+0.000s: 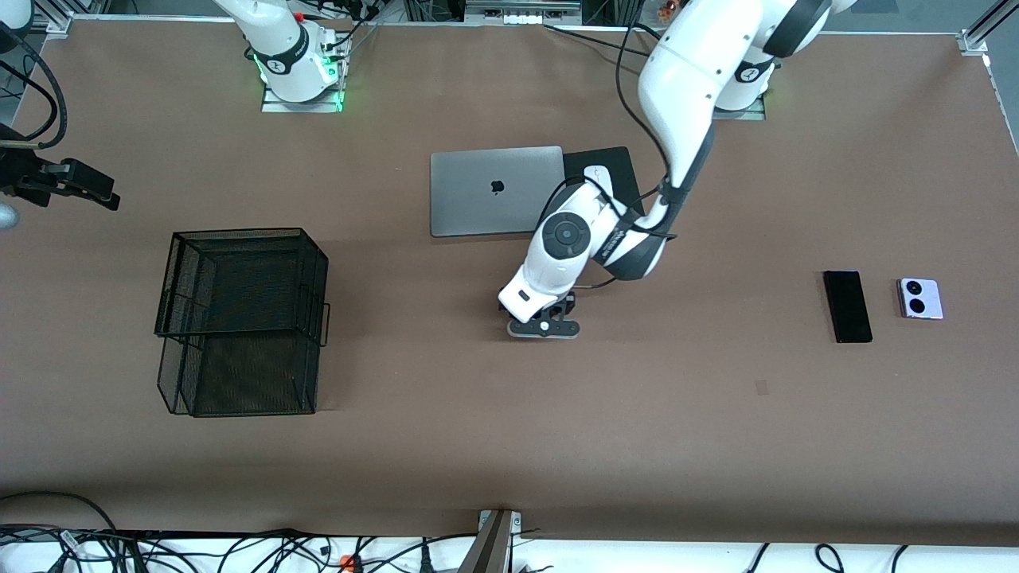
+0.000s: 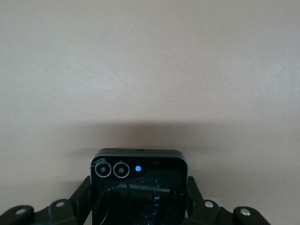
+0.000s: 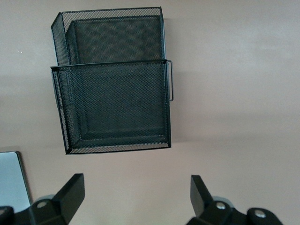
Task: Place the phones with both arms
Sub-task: 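Carry the flip phone to the table middle and release it, then grasp the flip phone with the right gripper while the left grasps the bar phone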
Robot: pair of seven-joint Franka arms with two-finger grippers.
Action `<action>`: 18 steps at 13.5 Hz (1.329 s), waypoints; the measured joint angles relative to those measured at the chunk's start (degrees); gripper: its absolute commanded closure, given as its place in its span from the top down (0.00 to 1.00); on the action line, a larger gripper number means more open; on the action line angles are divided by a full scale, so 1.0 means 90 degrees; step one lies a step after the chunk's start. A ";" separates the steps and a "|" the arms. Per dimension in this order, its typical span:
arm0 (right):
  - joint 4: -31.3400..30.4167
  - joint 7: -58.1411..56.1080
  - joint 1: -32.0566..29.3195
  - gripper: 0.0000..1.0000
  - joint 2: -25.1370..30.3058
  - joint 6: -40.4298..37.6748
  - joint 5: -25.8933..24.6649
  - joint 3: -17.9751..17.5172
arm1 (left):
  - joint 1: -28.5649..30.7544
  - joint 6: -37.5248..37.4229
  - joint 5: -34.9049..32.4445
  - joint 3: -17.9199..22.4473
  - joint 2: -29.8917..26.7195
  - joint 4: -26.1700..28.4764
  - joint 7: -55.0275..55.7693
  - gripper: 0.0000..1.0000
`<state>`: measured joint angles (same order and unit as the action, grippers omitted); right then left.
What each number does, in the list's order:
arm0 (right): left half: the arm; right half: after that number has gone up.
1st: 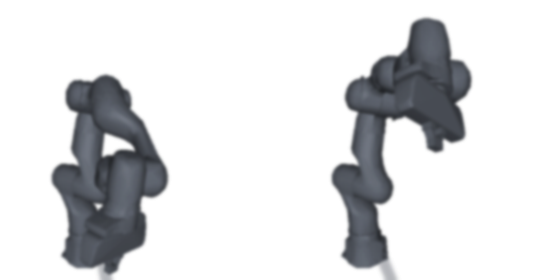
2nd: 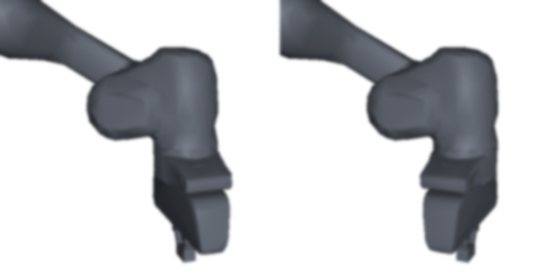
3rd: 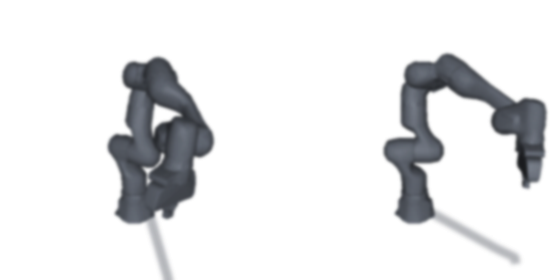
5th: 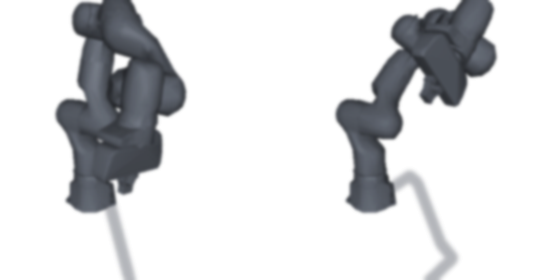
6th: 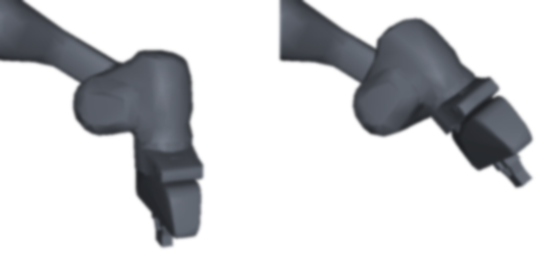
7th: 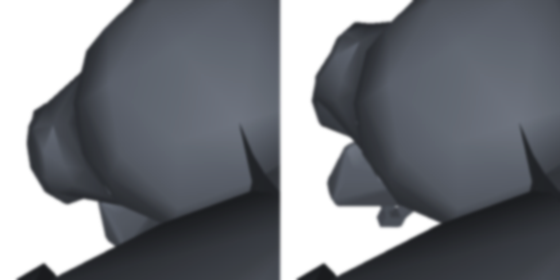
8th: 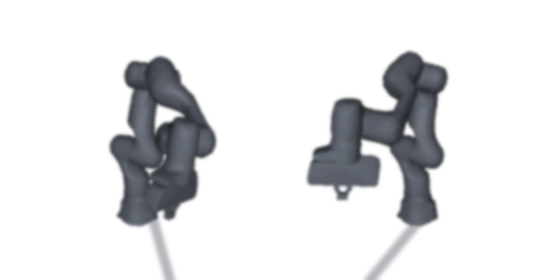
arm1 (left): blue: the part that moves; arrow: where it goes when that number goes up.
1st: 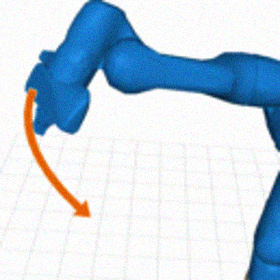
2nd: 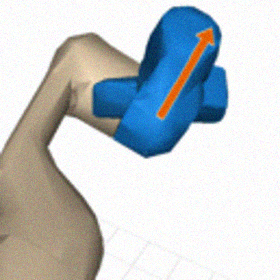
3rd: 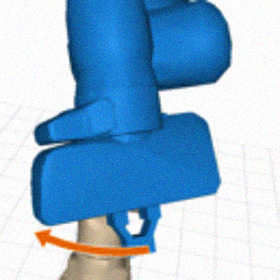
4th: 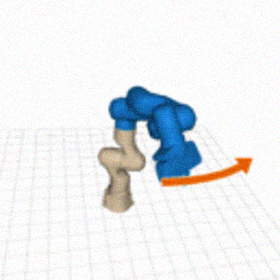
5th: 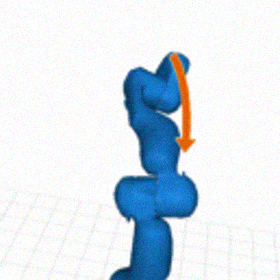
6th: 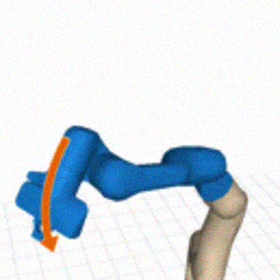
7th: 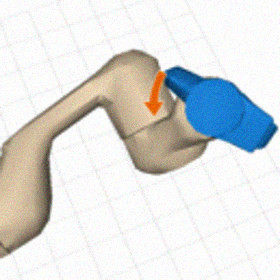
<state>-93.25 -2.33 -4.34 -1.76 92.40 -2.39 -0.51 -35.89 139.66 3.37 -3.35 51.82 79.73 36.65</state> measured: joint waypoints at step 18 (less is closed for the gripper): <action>-0.0014 0.1473 0.1655 1.00 -0.1194 0.1506 0.0014 -0.0096 | 0.2592 -0.3730 -0.0627 0.0300 -0.1504 -0.0295 -0.1808 1.00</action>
<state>-93.37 10.93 10.56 -12.50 105.96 -2.26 -1.38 -12.57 106.09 -2.27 -0.66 38.28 77.08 20.37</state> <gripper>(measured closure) 0.000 0.000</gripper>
